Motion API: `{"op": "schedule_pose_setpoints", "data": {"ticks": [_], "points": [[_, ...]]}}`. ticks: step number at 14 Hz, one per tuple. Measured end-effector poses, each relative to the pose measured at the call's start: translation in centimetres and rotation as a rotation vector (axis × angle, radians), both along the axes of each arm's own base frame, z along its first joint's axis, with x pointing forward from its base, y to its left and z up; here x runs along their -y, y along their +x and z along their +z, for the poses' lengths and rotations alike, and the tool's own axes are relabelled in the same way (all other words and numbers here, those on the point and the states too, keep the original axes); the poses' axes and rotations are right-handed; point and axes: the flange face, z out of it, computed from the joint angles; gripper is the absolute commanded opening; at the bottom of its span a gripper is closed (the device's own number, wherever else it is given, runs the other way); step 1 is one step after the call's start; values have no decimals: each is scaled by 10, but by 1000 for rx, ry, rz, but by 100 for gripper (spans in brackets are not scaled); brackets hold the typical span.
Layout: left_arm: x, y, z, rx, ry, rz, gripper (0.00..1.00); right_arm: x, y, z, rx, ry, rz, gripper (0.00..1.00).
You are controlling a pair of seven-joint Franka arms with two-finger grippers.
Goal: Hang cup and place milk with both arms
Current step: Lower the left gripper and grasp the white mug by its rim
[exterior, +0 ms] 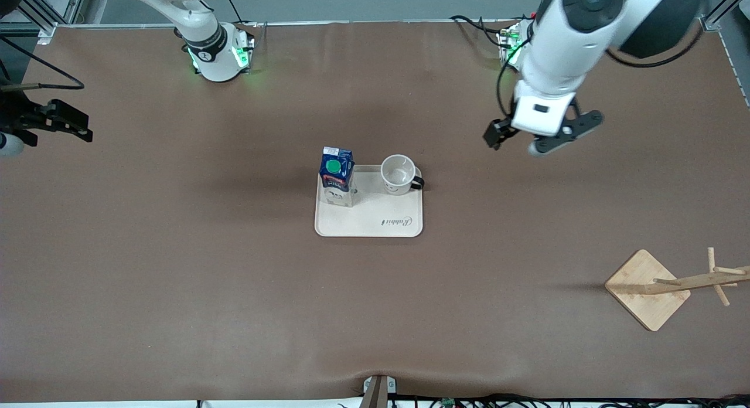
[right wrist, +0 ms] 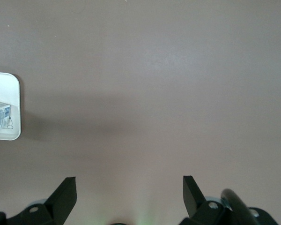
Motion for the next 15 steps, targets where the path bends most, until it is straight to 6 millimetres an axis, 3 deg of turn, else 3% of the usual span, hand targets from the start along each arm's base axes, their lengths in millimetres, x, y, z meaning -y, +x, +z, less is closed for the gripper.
{"op": "schedule_pose_setpoints", "data": {"ticks": [4, 8, 15], "points": [[57, -35, -55, -13, 0, 135, 100, -10, 11, -20, -32, 0, 18, 100], [104, -49, -108, -22, -8, 267, 100, -15, 14, -24, -38, 0, 27, 100], [155, -59, -198, -43, -55, 415, 100, -17, 24, -46, -72, 1, 31, 100]]}}
